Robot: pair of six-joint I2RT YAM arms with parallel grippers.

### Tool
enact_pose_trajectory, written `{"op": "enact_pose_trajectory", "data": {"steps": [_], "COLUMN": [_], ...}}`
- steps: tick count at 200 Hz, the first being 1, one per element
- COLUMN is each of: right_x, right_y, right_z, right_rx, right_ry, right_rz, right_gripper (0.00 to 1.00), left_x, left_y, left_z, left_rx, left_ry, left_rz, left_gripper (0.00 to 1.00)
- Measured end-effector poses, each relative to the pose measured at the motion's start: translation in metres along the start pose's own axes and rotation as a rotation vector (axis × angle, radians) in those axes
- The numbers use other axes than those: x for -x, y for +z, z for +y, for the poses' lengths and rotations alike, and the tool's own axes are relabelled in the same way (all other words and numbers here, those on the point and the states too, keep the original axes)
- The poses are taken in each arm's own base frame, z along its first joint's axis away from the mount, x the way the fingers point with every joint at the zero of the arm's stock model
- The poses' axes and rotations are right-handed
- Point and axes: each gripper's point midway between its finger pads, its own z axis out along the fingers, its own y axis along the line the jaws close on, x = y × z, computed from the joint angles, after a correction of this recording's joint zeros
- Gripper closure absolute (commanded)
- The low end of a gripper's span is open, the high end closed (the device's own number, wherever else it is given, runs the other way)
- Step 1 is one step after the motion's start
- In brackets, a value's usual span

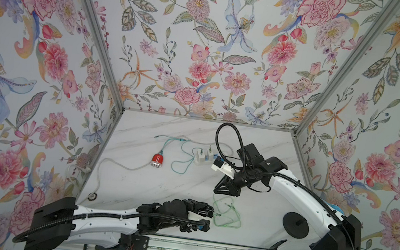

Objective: Charge the electric shaver
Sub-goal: Insert the charging cable into the electric shaver.

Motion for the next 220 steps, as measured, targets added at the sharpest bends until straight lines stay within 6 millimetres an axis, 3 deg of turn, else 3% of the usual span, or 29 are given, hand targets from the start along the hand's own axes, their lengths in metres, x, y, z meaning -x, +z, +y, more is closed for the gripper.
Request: {"op": "enact_pose_trajectory", "data": {"steps": [22,62,94,127,145,171,194,220], "right_x": [0.004,0.013,0.027,0.041,0.037,0.014,-0.007,-0.008], "right_y": [-0.010,-0.034,-0.046,-0.058,-0.054,-0.033,-0.015,-0.012], "right_z": [-0.013,-0.028,-0.008,0.009,0.008,-0.004,-0.012,-0.014], "right_rx": [-0.117,-0.327,-0.366,-0.331,-0.318,-0.306,-0.289,-0.274], "right_ry": [0.026,0.114,0.163,0.204,0.252,0.353,0.429,0.464], "right_rz": [-0.054,-0.229,-0.389,-0.494,-0.507,-0.470,-0.436,-0.452], "right_gripper": [0.67,0.62,0.60,0.64,0.66,0.68,0.61,0.61], "left_x": [-0.008,-0.027,-0.032,-0.034,-0.033,-0.027,-0.017,-0.013], "left_y": [0.000,-0.002,0.003,0.013,0.018,0.020,0.019,0.018], "left_z": [0.004,0.035,0.058,0.068,0.074,0.088,0.098,0.101], "left_rx": [0.036,0.188,0.302,0.370,0.402,0.457,0.479,0.487], "left_ry": [-0.066,-0.257,-0.382,-0.460,-0.491,-0.527,-0.546,-0.561], "left_rz": [-0.002,-0.034,-0.075,-0.111,-0.130,-0.169,-0.211,-0.234], "left_gripper": [1.00,1.00,1.00,1.00,1.00,1.00,1.00,1.00]}}
